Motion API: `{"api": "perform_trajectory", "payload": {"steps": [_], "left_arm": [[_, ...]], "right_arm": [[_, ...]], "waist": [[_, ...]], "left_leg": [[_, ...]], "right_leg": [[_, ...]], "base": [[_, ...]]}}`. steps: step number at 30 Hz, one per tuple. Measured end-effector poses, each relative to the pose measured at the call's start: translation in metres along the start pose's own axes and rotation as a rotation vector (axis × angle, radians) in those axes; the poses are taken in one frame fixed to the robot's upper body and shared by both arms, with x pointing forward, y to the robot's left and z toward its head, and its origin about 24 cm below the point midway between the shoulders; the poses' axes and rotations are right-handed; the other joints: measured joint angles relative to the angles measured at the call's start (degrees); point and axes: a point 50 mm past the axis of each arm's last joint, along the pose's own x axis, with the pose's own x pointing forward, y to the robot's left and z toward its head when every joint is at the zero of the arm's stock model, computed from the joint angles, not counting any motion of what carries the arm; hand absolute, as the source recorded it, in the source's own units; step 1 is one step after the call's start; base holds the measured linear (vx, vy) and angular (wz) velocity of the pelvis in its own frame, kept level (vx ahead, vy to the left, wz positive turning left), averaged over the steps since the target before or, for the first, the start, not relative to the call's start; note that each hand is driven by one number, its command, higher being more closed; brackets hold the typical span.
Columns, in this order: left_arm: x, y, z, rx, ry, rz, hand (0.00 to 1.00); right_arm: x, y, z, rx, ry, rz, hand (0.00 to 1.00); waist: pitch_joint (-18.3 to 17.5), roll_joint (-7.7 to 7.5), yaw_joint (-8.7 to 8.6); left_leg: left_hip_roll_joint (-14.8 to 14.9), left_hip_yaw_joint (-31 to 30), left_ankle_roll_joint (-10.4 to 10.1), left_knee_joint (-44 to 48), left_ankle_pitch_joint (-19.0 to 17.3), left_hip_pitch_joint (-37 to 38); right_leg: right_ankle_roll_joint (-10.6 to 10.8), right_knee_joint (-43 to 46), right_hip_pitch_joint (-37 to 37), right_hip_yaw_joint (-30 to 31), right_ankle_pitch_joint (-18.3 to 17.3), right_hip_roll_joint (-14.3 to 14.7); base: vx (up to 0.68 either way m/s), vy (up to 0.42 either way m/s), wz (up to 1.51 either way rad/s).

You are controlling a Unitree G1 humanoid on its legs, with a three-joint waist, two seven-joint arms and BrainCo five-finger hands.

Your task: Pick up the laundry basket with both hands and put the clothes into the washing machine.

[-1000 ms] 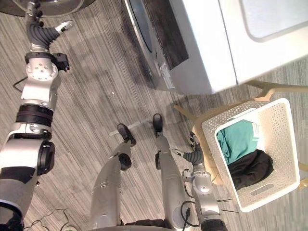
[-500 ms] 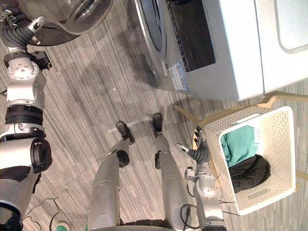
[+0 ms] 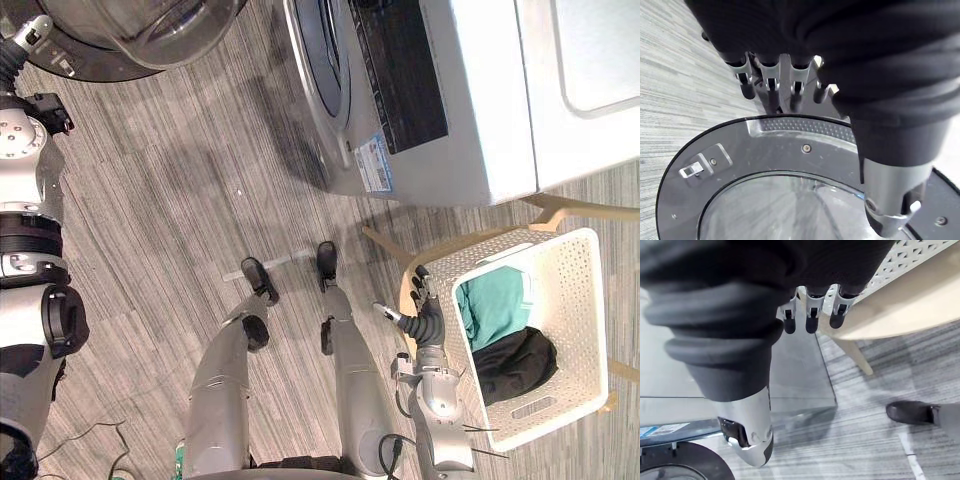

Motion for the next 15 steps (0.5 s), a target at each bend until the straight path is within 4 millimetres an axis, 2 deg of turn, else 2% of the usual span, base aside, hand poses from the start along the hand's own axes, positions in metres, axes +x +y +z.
{"api": "perform_trajectory", "payload": {"steps": [1, 2, 3, 4, 6, 7, 9, 10, 12, 13, 14, 15], "left_arm": [[-0.014, -0.006, -0.021, 0.003, 0.045, -0.04, 0.0], [-0.023, -0.009, -0.032, 0.002, 0.072, -0.07, 0.0], [-0.046, -0.014, -0.059, 0.006, 0.139, -0.125, 0.0], [-0.06, -0.016, -0.074, 0.011, 0.18, -0.15, 0.0], [-0.123, -0.015, -0.13, 0.059, 0.363, -0.252, 0.0], [-0.139, -0.012, -0.143, 0.075, 0.413, -0.272, 0.0], [-0.206, 0.002, -0.184, 0.105, 0.619, -0.329, 0.0], [-0.222, 0.007, -0.192, 0.111, 0.668, -0.333, 0.0], [-0.281, 0.027, -0.217, 0.161, 0.855, -0.358, 0.0], [-0.296, 0.033, -0.223, 0.183, 0.907, -0.364, 0.0], [-0.324, 0.041, -0.233, 0.207, 1.01, -0.379, 0.0], [-0.341, 0.046, -0.238, 0.225, 1.072, -0.389, 0.0]], "right_arm": [[0.0, 0.0, 0.0, -0.002, 0.0, 0.0, 0.0], [0.0, 0.001, 0.001, -0.004, -0.001, 0.002, 0.0], [0.001, 0.001, 0.003, -0.007, -0.009, 0.005, 0.0], [0.001, 0.002, 0.004, -0.01, -0.009, 0.006, 0.0], [0.002, 0.003, 0.005, -0.039, -0.01, 0.014, 0.0], [0.002, 0.003, 0.005, -0.049, -0.008, 0.015, 0.0], [0.003, -0.001, 0.004, -0.089, 0.004, 0.006, 0.0], [0.003, -0.002, 0.003, -0.097, 0.008, 0.003, 0.0], [0.004, -0.007, 0.004, -0.122, 0.01, -0.002, 0.0], [0.005, -0.008, 0.004, -0.128, 0.008, -0.007, 0.0], [0.006, -0.014, 0.005, -0.142, 0.004, -0.025, 0.0], [0.007, -0.018, 0.005, -0.147, 0.007, -0.043, 0.0]], "waist": [[-0.03, -0.01, -0.03], [-0.07, -0.07, 0.0], [-0.13, -0.17, -0.01], [-0.18, -0.24, -0.02], [-1.13, -0.9, 0.14], [-1.84, -1.06, 0.15], [-5.02, -1.01, 0.4], [-6.0, -0.86, 0.45], [-9.09, -0.25, 0.39], [-9.87, -0.06, 0.3], [-11.5, 0.83, -0.13], [-12.39, 1.36, -0.32]], "left_leg": [[-0.03, 0.01, 0.01, 0.02, -0.1, 1.37], [-0.03, 0.09, -0.08, 0.05, -0.32, 2.18], [-0.01, 0.22, -0.22, 0.28, -0.81, 3.98], [0.03, 0.33, -0.32, 0.54, -1.19, 5.06], [0.75, 1.3, -0.77, 2.35, -3.35, 9.31], [0.79, 1.66, -0.96, 2.57, -3.85, 10.25], [1.16, 3.15, -1.36, 3.5, -5.87, 14.39], [1.29, 3.61, -1.53, 3.63, -6.36, 15.41], [1.59, 5.76, -2.24, 3.48, -8.09, 20.18], [1.6, 6.41, -2.45, 3.41, -8.49, 21.42], [1.44, 7.25, -2.67, 3.32, -9.26, 22.92], [1.21, 8.1, -2.55, 3.06, -9.53, 24.13]], "right_leg": [[0.0, 0.81, 0.97, -0.02, -0.66, -0.04], [0.0, 1.3, 1.52, 0.04, -1.15, -0.04], [0.03, 2.79, 2.6, 0.15, -2.36, -0.07], [0.1, 3.67, 3.3, 0.25, -3.12, -0.08], [-0.01, 7.47, 5.89, 0.87, -6.44, 0.13], [0.14, 8.34, 6.27, 1.0, -7.36, 0.13], [-0.11, 10.52, 8.71, 1.68, -10.13, 0.18], [-0.2, 10.58, 9.37, 1.82, -10.49, 0.22], [0.24, 10.45, 12.55, 3.75, -11.42, 0.87], [0.51, 10.37, 13.32, 4.59, -11.4, 1.08], [0.61, 9.73, 14.49, 6.18, -11.27, 1.43], [0.93, 9.08, 15.24, 7.49, -10.71, 1.75]], "base": [[0.06, -0.046, 0.03], [0.06, -0.047, 0.01], [0.05, -0.036, -0.02], [0.06, -0.039, -0.07], [0.07, -0.032, -0.18], [0.08, -0.033, -0.22], [0.1, -0.021, -0.3], [0.11, 0.008, -0.41], [0.11, 0.032, -0.48], [0.12, 0.044, -0.58], [0.1, 0.05, -0.59], [0.15, 0.079, -0.82]]}}
